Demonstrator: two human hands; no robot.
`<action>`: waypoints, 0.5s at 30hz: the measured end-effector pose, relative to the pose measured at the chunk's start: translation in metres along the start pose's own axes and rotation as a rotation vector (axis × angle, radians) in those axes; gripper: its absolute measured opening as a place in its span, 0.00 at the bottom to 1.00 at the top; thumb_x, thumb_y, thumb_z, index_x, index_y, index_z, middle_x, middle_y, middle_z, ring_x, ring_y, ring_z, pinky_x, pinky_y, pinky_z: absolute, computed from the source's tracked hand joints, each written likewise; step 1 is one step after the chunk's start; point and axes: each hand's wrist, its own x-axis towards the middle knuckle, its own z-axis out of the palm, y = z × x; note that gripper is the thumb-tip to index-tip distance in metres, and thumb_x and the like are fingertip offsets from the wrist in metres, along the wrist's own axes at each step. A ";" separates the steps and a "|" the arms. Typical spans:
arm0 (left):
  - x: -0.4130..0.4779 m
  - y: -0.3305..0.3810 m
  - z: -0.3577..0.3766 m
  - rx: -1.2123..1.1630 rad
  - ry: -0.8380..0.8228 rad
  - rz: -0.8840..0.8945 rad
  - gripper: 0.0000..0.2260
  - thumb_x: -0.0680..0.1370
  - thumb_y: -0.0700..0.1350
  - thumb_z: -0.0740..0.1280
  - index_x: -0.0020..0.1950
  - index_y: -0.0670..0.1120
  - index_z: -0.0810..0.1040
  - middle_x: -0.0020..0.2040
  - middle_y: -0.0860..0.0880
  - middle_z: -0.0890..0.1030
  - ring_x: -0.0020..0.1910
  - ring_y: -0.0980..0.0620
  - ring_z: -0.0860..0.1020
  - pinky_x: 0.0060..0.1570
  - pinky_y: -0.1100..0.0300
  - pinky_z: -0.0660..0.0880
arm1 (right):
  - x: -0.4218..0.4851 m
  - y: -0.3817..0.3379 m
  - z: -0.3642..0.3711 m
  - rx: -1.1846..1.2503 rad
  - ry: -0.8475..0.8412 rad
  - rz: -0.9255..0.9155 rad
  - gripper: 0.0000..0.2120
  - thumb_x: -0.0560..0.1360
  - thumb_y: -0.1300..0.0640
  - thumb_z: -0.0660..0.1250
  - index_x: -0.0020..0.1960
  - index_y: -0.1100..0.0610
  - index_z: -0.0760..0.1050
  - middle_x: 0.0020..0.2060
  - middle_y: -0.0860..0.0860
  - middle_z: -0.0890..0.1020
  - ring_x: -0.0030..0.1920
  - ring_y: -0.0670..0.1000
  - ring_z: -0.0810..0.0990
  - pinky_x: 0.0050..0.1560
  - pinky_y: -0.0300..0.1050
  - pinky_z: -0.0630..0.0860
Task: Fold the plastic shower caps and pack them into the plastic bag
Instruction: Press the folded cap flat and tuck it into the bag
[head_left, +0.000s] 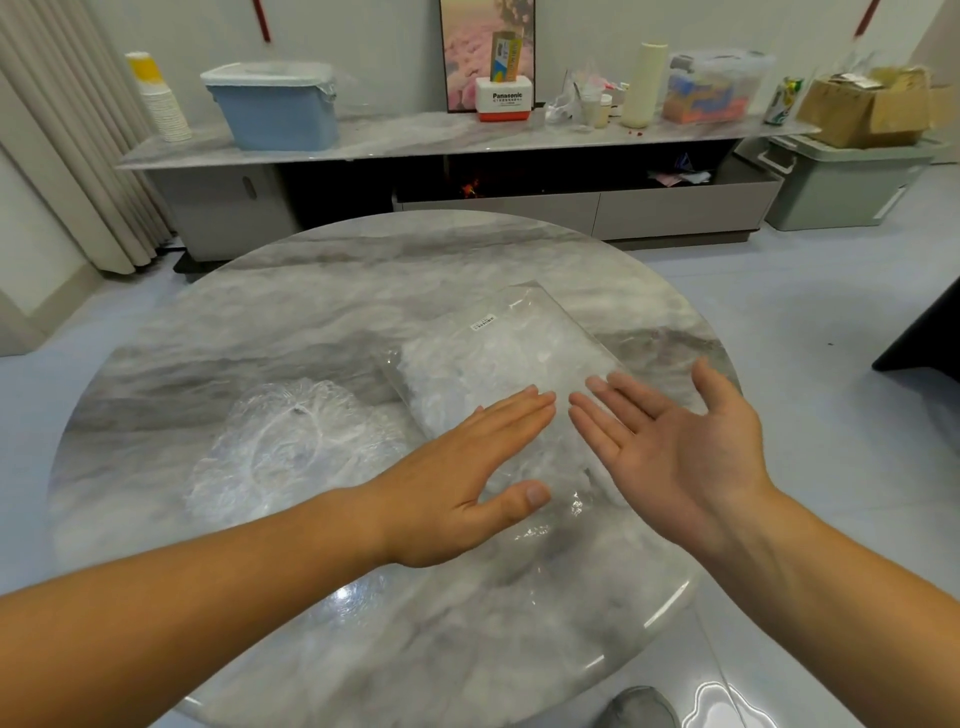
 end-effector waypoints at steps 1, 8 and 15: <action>0.000 0.000 0.001 -0.005 -0.001 0.003 0.35 0.80 0.67 0.51 0.83 0.53 0.49 0.83 0.59 0.47 0.79 0.66 0.43 0.80 0.53 0.49 | 0.002 0.000 0.004 0.032 -0.022 0.012 0.35 0.81 0.35 0.56 0.69 0.66 0.72 0.66 0.62 0.79 0.66 0.65 0.77 0.68 0.60 0.73; 0.001 0.002 0.003 -0.044 0.008 0.046 0.34 0.79 0.66 0.53 0.82 0.52 0.53 0.83 0.56 0.51 0.79 0.65 0.45 0.80 0.52 0.51 | 0.022 0.011 0.027 -0.024 -0.119 0.032 0.42 0.76 0.26 0.53 0.76 0.56 0.68 0.75 0.52 0.72 0.65 0.60 0.80 0.68 0.59 0.73; 0.001 -0.002 0.003 -0.040 0.005 0.033 0.35 0.80 0.67 0.52 0.83 0.52 0.52 0.83 0.57 0.50 0.79 0.65 0.44 0.80 0.52 0.51 | 0.032 0.008 0.032 0.067 -0.193 0.085 0.42 0.76 0.26 0.56 0.81 0.50 0.57 0.78 0.53 0.65 0.60 0.67 0.82 0.59 0.60 0.76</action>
